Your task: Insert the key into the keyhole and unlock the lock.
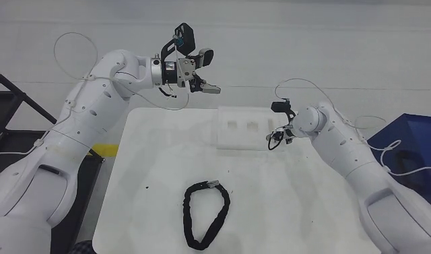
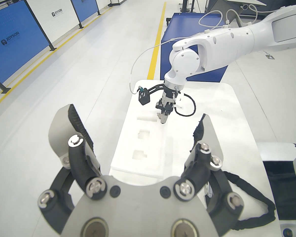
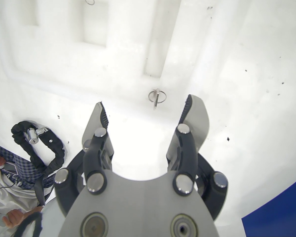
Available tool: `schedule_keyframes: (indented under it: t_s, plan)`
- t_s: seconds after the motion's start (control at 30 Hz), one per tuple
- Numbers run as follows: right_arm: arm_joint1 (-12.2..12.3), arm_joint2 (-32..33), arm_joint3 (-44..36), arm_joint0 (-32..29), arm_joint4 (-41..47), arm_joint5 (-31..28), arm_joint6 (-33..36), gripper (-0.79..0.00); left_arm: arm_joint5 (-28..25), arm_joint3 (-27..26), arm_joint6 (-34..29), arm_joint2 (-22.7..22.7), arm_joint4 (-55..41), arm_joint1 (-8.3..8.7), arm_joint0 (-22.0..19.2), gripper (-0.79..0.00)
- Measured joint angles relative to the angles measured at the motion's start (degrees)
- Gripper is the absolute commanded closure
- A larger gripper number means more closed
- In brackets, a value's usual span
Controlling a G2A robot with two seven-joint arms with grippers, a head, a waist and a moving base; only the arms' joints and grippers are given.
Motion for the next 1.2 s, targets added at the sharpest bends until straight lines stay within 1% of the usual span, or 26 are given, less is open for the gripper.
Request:
schedule_keyframes:
  t_s: [0.07, 0.1, 0.17, 0.2, 0.23, 0.3, 0.37, 0.4, 0.47, 0.63, 0.73, 0.77, 0.8, 0.83, 1.2]
  plan:
    - [-0.4, -0.3, 1.0, 0.3, -0.2, -0.1, -0.4, -0.437, 0.0, 0.0, 0.0, 0.0, 0.0, 0.00, 0.0, -0.785]
    - [-0.6, -0.4, 1.5, 0.4, -0.4, -0.2, -0.6, -0.382, 0.0, 0.0, 0.0, 0.0, 0.0, 0.00, 0.0, -0.785]
    - [-1.0, -0.7, 2.2, 0.7, -0.9, -0.2, -1.0, -0.372, 0.0, 0.0, 0.0, 0.0, 0.0, 0.00, 0.0, -0.785]
    - [-1.2, -0.8, 2.5, 0.8, -1.1, -0.3, -1.2, -0.348, 0.0, 0.0, 0.0, 0.0, 0.0, 0.00, 0.0, -0.785]
    - [-1.4, -1.0, 2.8, 0.9, -1.4, -0.4, -1.4, -0.342, 0.0, 0.0, 0.0, 0.0, 0.0, 0.00, 0.0, -0.785]
    - [-1.7, -1.2, 3.4, 1.0, -1.5, -0.6, -1.6, -0.280, 0.0, 0.0, 0.0, 0.0, 0.0, 0.00, 0.0, -0.785]
    - [-2.1, -1.4, 4.1, 1.1, -1.6, -0.9, -1.8, -0.249, 0.0, 0.0, 0.0, 0.0, 0.0, 0.00, 0.0, -0.785]
    - [-2.3, -1.4, 4.5, 1.2, -1.6, -1.0, -1.9, -0.215, 0.0, 0.0, 0.0, 0.0, 0.0, 0.00, 0.0, -0.785]
    - [-2.7, -1.5, 5.3, 1.4, -1.6, -1.3, -2.0, -0.188, 0.0, 0.0, 0.0, 0.0, 0.0, 0.00, 0.0, -0.785]
    - [-3.7, -1.8, 7.1, 1.7, -1.6, -1.5, -2.1, -0.163, 0.0, 0.0, 0.0, 0.0, 0.0, 0.00, 0.0, -0.785]
    - [-4.3, -2.1, 8.1, 1.8, -1.6, -1.6, -2.2, -0.095, 0.0, 0.0, 0.0, 0.0, 0.0, 0.00, 0.0, -0.785]
    - [-4.4, -2.1, 8.4, 1.9, -1.6, -1.6, -2.2, -0.086, 0.0, 0.0, 0.0, 0.0, 0.0, 0.00, 0.0, -0.785]
    - [-4.6, -2.1, 8.7, 2.0, -1.6, -1.6, -2.2, -0.034, 0.0, 0.0, 0.0, 0.0, 0.0, 0.00, 0.0, -0.785]
    - [-4.8, -2.2, 9.2, 2.1, -1.6, -1.6, -2.3, 0.000, 0.0, 0.0, 0.0, 0.0, 0.0, 0.00, 0.0, -0.785]
    - [-6.1, -2.2, 11.7, 3.3, -2.9, -0.5, -2.9, 0.000, 0.0, 0.0, 0.0, 0.0, 0.0, 0.00, 0.0, -0.785]
